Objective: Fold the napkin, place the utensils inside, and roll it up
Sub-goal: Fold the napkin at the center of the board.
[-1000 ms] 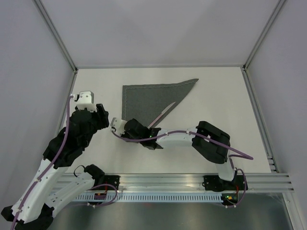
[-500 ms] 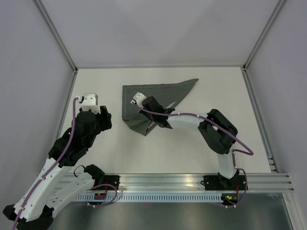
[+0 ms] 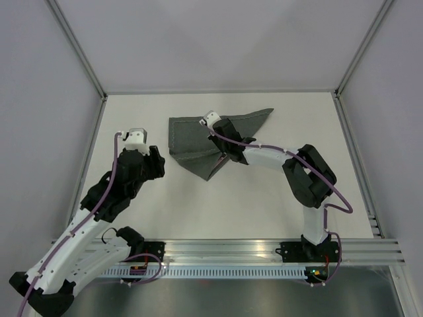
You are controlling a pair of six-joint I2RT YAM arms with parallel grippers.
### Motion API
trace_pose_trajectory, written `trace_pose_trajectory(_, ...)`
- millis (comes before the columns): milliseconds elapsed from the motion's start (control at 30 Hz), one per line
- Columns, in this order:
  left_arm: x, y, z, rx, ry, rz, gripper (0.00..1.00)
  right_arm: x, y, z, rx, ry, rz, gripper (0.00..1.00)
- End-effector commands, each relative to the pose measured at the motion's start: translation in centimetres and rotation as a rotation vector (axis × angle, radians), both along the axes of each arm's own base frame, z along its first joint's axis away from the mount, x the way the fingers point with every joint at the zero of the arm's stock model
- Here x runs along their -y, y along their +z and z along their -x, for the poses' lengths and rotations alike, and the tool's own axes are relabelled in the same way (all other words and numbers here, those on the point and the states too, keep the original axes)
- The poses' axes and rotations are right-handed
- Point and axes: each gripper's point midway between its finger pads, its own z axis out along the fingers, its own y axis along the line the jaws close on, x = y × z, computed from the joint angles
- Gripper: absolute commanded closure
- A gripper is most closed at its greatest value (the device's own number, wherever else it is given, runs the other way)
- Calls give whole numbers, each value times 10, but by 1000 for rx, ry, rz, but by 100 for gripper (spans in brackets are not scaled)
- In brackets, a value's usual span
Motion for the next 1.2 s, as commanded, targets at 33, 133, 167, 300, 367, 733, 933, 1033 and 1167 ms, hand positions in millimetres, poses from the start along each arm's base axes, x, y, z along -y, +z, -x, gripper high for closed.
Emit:
trace_pose_trajectory(33,23,-5,-13,-6,-24,93,40,16,28,-13,21,-68,-43,99)
trace_pose_trajectory(133,34,-18,-22,-32,-34,104,40,25,24,-19,9,-87,-47,99)
trace_pose_trajectory(167,38,-22,-25,-39,-41,111,40,28,24,-20,7,-93,-48,100)
trace_pose_trajectory(300,52,-39,-35,-72,-58,126,40,39,19,-25,-10,-119,-57,100)
trace_pose_trajectory(367,60,-53,-39,-107,-69,125,40,43,14,-26,-27,-126,-57,100)
trace_pose_trajectory(733,99,-95,-70,-180,-131,149,41,54,0,-32,-72,-156,-61,100)
trace_pose_trajectory(933,114,-118,-81,-227,-152,149,41,57,-5,-32,-98,-167,-64,100)
trace_pose_trajectory(1033,120,-128,-85,-247,-161,148,41,60,-9,-33,-115,-176,-64,96)
trace_pose_trajectory(1167,126,-135,-91,-256,-169,157,41,67,-14,-35,-142,-198,-73,83)
